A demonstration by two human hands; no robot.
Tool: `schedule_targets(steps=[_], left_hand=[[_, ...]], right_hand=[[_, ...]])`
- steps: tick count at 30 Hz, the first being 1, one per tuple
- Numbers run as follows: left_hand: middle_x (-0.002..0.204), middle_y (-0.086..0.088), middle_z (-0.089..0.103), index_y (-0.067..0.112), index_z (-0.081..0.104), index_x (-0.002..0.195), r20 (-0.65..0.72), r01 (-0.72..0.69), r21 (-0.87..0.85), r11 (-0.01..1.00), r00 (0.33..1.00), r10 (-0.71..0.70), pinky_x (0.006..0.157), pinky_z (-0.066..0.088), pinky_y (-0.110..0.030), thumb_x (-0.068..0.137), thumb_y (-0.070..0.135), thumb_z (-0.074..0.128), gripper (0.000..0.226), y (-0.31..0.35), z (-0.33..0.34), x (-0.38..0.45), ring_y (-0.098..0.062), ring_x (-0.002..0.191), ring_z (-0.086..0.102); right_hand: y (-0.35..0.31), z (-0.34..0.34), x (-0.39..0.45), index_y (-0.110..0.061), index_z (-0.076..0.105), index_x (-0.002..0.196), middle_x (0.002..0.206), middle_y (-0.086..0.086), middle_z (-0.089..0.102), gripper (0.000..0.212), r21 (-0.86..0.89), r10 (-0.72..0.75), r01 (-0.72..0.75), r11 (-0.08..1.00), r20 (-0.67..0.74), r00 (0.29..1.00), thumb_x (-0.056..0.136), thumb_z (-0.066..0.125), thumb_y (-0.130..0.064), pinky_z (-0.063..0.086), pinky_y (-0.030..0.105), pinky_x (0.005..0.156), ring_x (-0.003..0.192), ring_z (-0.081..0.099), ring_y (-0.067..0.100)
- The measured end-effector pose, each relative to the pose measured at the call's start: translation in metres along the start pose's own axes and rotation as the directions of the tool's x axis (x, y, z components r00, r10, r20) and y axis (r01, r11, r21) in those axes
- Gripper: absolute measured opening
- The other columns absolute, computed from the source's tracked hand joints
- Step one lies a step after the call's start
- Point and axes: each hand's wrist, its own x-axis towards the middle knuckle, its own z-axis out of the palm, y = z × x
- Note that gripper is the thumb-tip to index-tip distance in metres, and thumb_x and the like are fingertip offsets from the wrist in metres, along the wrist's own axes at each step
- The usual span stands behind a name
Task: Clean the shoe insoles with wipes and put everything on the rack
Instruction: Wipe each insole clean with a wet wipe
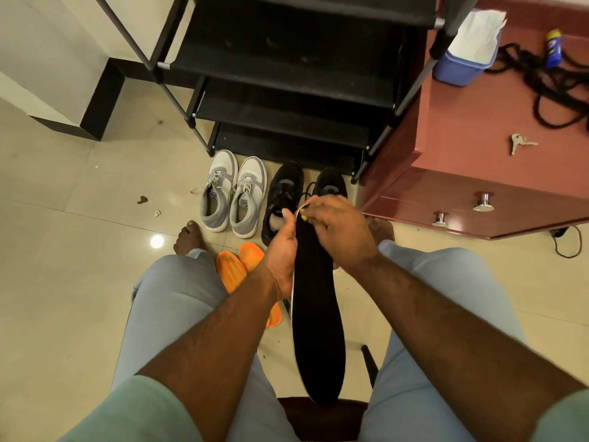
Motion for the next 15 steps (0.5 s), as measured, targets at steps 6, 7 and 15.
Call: schedule_targets(steps=[6,7,15], left_hand=[[0.136,-0.011,0.061,0.032,0.049,0.144,-0.021,-0.022,-0.057,0.998,1.0,0.021,0.088,0.054,-0.043,0.097,0.068,0.017,0.067,0.005,-0.004,0.0,-0.028,0.12,0.06],[0.134,-0.011,0.062,0.033,0.049,0.144,-0.036,-0.042,-0.084,0.996,0.999,0.039,0.094,0.052,-0.043,0.097,0.068,0.017,0.066,0.008,-0.005,0.001,-0.028,0.121,0.06],[0.107,-0.014,0.073,0.021,0.057,0.137,-0.034,0.058,0.076,0.995,0.998,-0.056,0.078,0.057,-0.044,0.093,0.073,0.018,0.078,-0.002,-0.001,0.0,-0.029,0.092,0.071]], right_hand=[[-0.006,0.006,-0.006,-0.005,0.074,0.089,0.089,0.011,0.068,0.021,0.009,0.001,-0.002,1.0,0.13,0.992,0.073,0.067,0.006,0.054,0.041,0.076,0.085,0.063,0.031],[-0.009,0.005,-0.011,-0.005,0.075,0.09,0.089,0.011,0.068,0.021,0.043,-0.026,0.018,0.999,0.192,0.981,0.073,0.066,0.005,0.054,0.043,0.075,0.085,0.063,0.031],[0.008,0.0,0.006,-0.004,0.075,0.086,0.082,0.014,0.066,0.017,-0.033,0.029,-0.026,0.999,0.115,0.993,0.073,0.066,0.004,0.054,0.042,0.069,0.079,0.062,0.035]])
